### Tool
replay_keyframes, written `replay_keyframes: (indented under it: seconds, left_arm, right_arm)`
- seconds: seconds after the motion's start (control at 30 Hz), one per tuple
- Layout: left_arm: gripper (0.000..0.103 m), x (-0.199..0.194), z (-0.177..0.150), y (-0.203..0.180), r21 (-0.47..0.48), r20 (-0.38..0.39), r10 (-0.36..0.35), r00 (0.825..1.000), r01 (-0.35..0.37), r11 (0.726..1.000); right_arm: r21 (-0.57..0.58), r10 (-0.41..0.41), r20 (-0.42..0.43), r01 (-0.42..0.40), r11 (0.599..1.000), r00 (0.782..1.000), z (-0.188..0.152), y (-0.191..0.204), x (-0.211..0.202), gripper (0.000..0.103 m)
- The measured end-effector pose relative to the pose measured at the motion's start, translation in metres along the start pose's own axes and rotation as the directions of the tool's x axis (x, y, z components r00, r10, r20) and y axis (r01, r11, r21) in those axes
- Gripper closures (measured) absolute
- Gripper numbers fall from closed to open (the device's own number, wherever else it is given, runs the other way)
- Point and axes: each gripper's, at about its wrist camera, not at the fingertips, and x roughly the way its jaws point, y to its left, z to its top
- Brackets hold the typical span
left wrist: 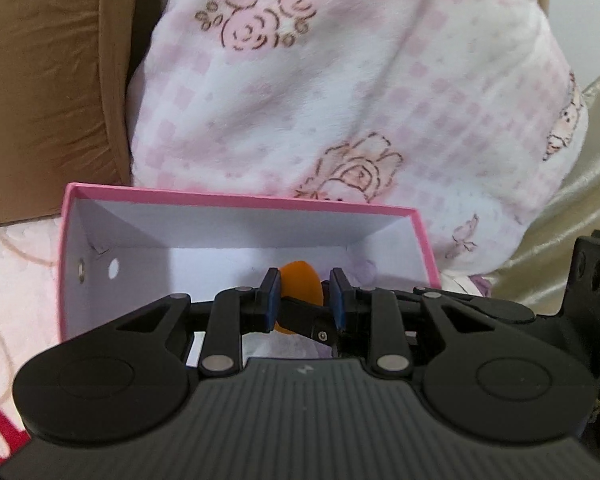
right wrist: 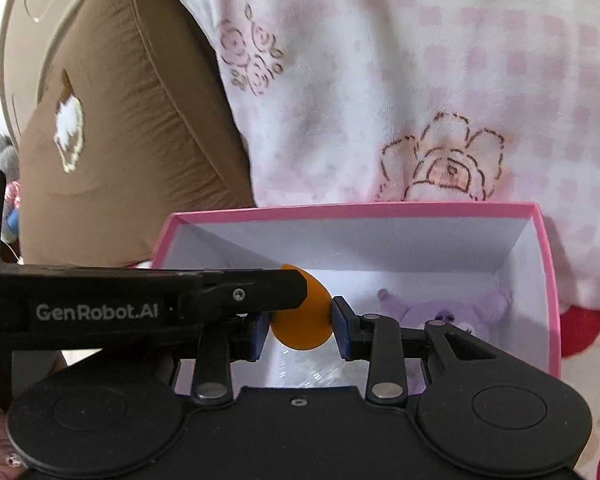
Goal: Organize objects
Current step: 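Lift the orange ball with both grippers and carry it over the pink box, then lower the orange ball into the pink box and open both grippers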
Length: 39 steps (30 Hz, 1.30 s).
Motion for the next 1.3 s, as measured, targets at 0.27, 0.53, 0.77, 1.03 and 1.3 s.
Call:
replay_keyframes:
  seconds: [0.27,0.53,0.77,1.03,1.3]
  left_arm:
    - [0.079,0.029,0.0,-0.003,0.047,-0.035,0.055,0.998,-0.054,0.997]
    - [0.079,0.044,0.0,0.016,-0.027,-0.053,0.057,0.997,-0.058,0.998]
    - [0.079,0.05,0.0,0.016,-0.049,-0.044,0.047,0.998,-0.049,0.998]
    - [0.071,0.045,-0.004,0.008,-0.067,-0.032,0.031,0.999,-0.033,0.997]
    - [0.066,0.018,-0.006,-0.01,0.005,-0.015,0.062,0.998,-0.062,0.998]
  right_arm:
    - [-0.023,-0.019,-0.017,0.019,1.0,1.0,-0.002,-0.018,0.023,0.065]
    - [-0.012,-0.005,-0.039,0.004,1.0,0.999,-0.003,-0.027,0.046,0.065]
    - [0.018,-0.013,-0.103,0.015,1.0,0.995,0.006,-0.035,0.053,0.063]
    - [-0.072,-0.091,-0.076,0.086,0.994,0.993,0.004,-0.023,0.042,0.061]
    - [-0.121,-0.095,-0.013,0.092,0.988,0.995,-0.004,-0.026,0.013,0.059]
